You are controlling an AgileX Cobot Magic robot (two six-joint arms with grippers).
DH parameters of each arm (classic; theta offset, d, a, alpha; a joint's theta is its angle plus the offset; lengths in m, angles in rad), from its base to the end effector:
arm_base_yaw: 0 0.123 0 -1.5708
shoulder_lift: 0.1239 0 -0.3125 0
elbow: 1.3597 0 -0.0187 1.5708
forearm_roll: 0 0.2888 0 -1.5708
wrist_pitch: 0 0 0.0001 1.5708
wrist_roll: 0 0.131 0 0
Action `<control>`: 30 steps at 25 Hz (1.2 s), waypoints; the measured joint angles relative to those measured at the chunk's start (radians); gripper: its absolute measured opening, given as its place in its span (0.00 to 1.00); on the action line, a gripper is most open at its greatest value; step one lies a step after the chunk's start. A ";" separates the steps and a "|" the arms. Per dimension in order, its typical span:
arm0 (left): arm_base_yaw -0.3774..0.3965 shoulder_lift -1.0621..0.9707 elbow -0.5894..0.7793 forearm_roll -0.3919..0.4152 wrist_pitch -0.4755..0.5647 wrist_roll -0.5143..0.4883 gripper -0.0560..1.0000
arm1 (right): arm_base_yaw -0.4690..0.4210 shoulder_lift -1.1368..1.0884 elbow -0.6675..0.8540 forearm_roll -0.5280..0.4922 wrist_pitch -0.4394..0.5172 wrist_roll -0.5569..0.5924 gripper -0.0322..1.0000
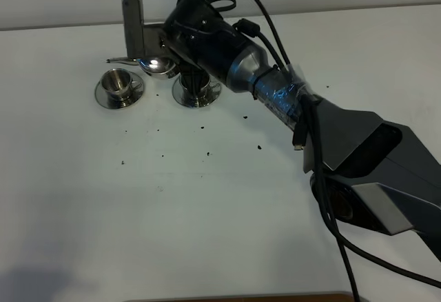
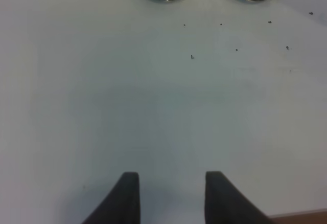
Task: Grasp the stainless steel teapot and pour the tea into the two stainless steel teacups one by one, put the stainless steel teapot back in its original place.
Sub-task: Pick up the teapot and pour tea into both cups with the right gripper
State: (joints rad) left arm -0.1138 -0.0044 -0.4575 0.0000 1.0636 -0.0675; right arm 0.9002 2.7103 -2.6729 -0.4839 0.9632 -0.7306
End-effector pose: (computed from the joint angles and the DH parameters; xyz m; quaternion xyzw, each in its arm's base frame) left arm 0.0400 -0.0046 0.2624 0.0200 0.8635 -0.0456 0.5019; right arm 0.4523 0.4897 0.1592 -0.7142 0.5820 -0.2030 0.3318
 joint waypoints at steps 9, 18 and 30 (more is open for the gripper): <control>0.000 0.000 0.000 0.000 0.000 0.000 0.40 | 0.000 0.004 0.000 -0.104 -0.094 -0.007 0.22; 0.000 0.000 0.000 0.000 0.000 0.000 0.40 | 0.000 0.044 -0.002 -0.175 -0.118 -0.013 0.22; 0.000 0.000 0.000 0.000 0.000 0.000 0.40 | 0.000 0.062 -0.002 -0.257 -0.160 -0.032 0.22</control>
State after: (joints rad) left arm -0.1138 -0.0044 -0.4575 0.0000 1.0636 -0.0675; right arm 0.9002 2.7721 -2.6752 -0.7408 0.8035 -0.7628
